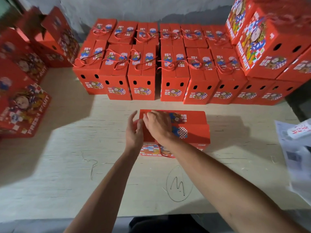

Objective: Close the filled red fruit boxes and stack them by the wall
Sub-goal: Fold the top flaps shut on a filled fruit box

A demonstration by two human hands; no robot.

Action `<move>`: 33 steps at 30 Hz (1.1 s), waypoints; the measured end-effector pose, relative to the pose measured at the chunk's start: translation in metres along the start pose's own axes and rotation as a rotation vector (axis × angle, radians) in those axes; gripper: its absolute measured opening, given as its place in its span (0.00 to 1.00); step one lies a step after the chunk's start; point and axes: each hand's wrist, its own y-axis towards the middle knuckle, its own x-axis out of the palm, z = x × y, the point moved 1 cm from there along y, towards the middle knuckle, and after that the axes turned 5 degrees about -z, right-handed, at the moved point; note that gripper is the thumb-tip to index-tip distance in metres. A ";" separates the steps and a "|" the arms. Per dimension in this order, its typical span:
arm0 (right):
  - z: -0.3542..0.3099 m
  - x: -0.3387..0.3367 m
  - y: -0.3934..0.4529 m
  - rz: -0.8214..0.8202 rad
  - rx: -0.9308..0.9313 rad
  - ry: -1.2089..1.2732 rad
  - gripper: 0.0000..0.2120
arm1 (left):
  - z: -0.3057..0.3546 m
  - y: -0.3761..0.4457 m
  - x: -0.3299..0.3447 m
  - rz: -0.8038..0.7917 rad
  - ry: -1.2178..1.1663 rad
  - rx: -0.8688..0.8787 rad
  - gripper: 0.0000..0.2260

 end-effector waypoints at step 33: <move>0.150 -0.049 -0.055 -0.101 0.638 -0.155 0.38 | 0.018 0.073 0.026 -0.194 0.353 -0.078 0.22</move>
